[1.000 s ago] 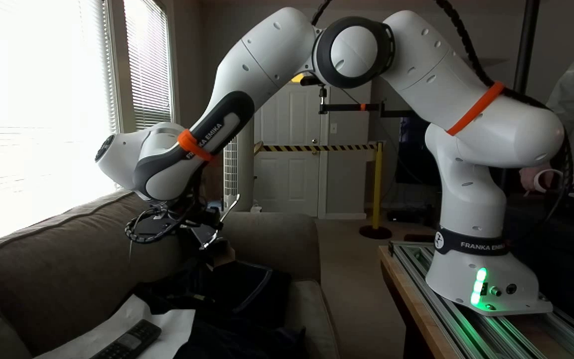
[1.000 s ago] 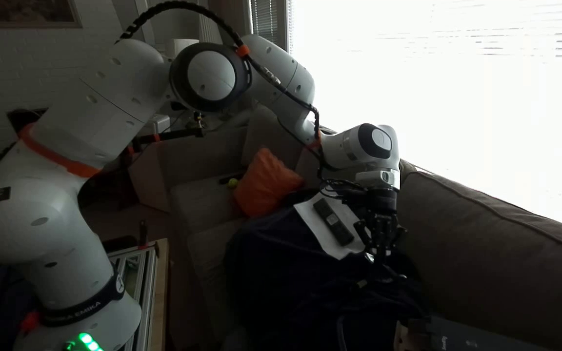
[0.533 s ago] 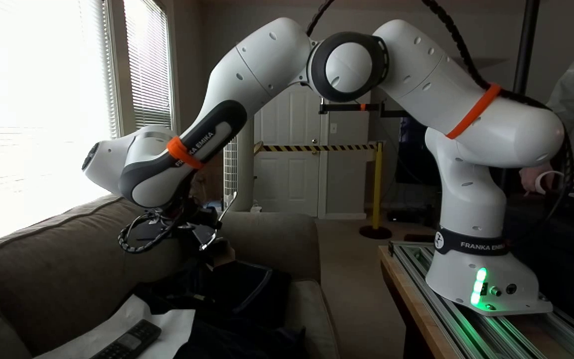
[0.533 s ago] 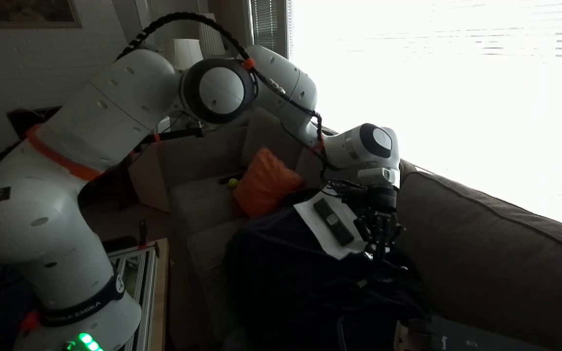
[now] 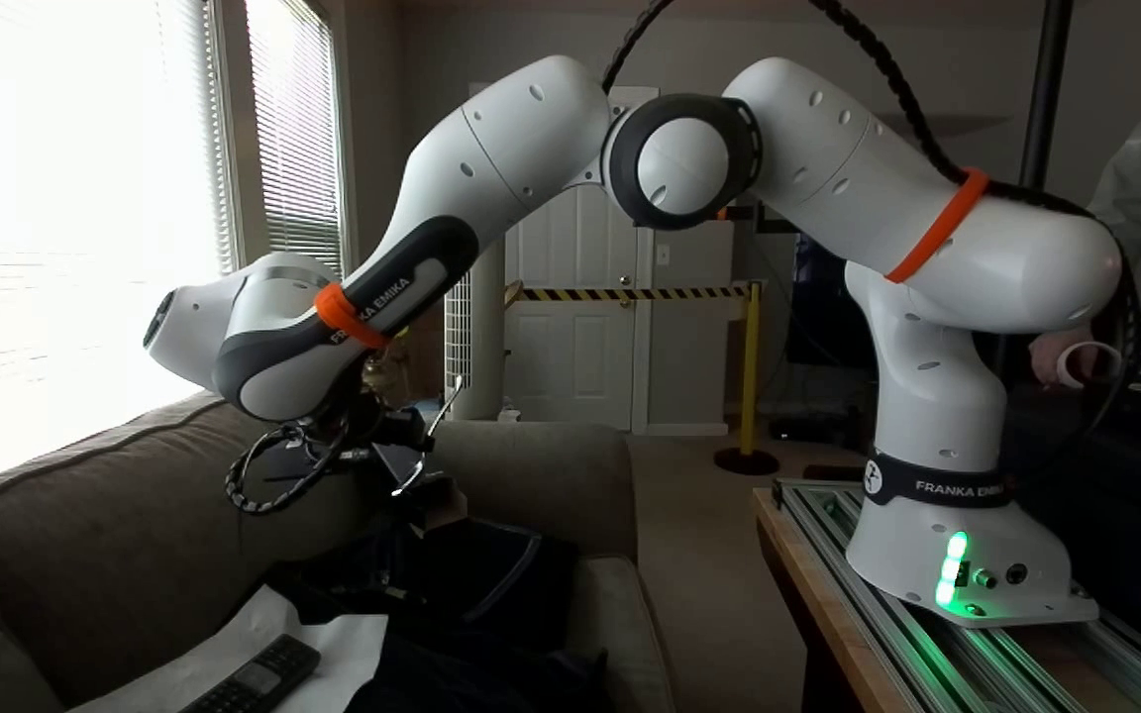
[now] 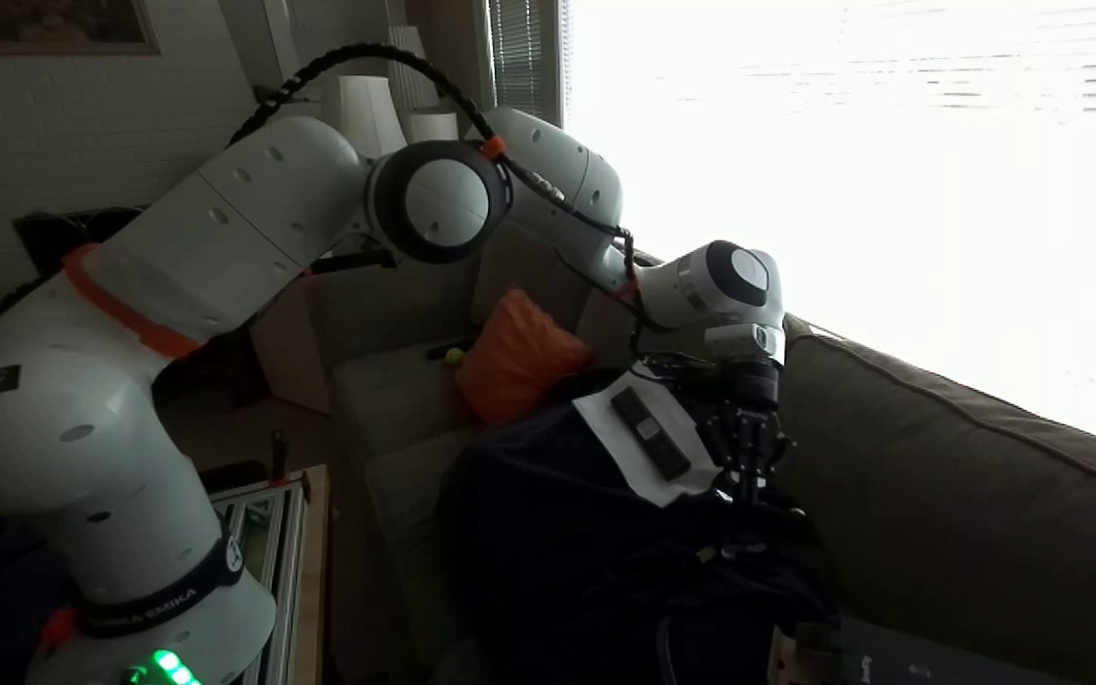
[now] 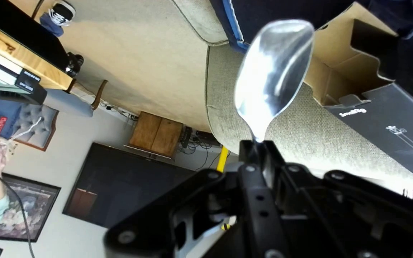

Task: Place the object on the silver spoon on the black bag.

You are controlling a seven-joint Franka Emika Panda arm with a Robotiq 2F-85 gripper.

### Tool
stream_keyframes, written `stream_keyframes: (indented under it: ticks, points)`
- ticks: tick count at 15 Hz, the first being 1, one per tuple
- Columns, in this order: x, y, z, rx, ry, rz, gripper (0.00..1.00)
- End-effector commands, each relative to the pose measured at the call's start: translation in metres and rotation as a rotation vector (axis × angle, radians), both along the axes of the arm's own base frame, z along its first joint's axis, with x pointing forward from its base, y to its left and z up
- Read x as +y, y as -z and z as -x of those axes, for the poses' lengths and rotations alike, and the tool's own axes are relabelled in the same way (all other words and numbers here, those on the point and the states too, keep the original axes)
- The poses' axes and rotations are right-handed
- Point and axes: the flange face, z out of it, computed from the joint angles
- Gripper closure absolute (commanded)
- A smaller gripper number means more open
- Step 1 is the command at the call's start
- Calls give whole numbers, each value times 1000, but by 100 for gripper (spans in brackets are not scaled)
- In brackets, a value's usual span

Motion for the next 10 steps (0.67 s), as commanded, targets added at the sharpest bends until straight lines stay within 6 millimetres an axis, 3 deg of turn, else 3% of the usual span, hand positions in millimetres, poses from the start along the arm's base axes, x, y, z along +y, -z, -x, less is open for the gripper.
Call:
stream_keyframes:
  ticks: [1, 7, 10]
  points:
    - [-2, 3, -12, -7, -7, 9, 98]
    - [0, 0, -20, -37, -11, -10, 98]
    - [10, -8, -25, -130, 9, -84, 98]
